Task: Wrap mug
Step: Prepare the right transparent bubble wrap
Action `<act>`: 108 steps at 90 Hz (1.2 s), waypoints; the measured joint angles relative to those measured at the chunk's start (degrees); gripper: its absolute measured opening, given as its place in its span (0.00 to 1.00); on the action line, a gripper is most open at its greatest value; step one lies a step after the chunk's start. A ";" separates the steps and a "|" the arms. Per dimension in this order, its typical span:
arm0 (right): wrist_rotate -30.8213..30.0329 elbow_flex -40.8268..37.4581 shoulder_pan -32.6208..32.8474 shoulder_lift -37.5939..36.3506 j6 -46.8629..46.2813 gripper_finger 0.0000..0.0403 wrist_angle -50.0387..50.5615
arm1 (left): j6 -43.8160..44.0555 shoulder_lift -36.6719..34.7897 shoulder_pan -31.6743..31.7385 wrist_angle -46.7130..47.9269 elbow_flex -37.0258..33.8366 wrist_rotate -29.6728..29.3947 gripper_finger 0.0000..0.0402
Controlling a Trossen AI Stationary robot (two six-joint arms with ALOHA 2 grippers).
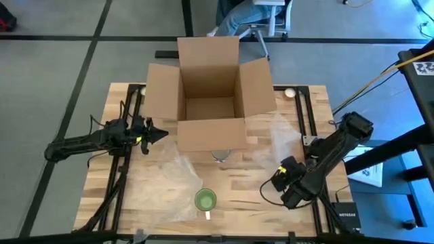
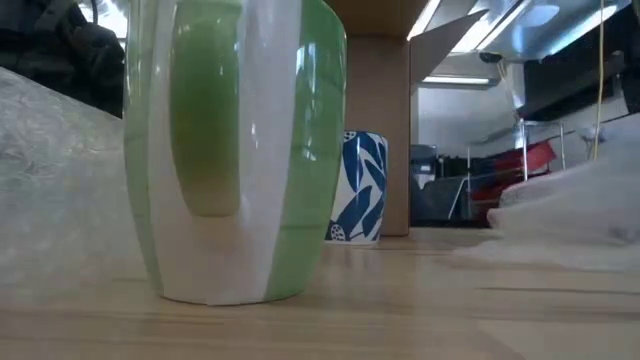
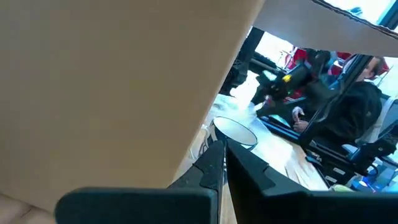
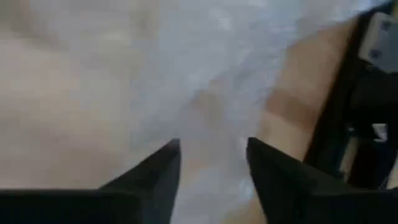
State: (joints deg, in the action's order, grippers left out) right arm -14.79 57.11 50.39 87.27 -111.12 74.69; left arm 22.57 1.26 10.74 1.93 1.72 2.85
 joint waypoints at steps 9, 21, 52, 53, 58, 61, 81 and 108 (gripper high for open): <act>-0.61 5.22 0.75 -1.36 4.20 0.59 -0.08 | 0.01 0.00 0.01 0.03 0.00 -0.04 0.00; -0.10 11.12 2.35 -1.51 9.52 0.65 -0.84 | 0.00 0.00 0.02 0.05 0.00 -0.07 0.00; -15.14 5.77 0.22 5.02 24.25 0.66 -30.99 | 0.01 0.02 0.01 0.05 0.00 -0.07 0.00; -14.29 5.36 -0.02 5.59 24.43 0.66 -31.85 | 0.02 0.02 0.01 0.05 0.00 -0.08 0.00; -10.31 3.83 -1.44 8.62 25.03 0.66 -34.55 | 0.02 0.02 0.01 0.03 0.00 -0.07 0.00; -8.09 3.49 -2.34 10.62 25.23 0.66 -35.29 | 0.02 0.02 0.01 0.04 0.00 -0.09 0.00; -1.88 5.06 -6.04 19.75 31.44 0.66 -41.28 | 0.00 0.00 0.02 0.01 0.00 -0.09 0.00; 7.02 11.12 -10.41 19.94 51.83 0.66 -60.63 | 0.00 0.00 0.02 0.01 0.00 -0.08 0.00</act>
State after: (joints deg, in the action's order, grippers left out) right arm -7.77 68.23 39.98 107.20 -59.29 14.06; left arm 22.57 1.26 10.76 1.94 1.72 2.77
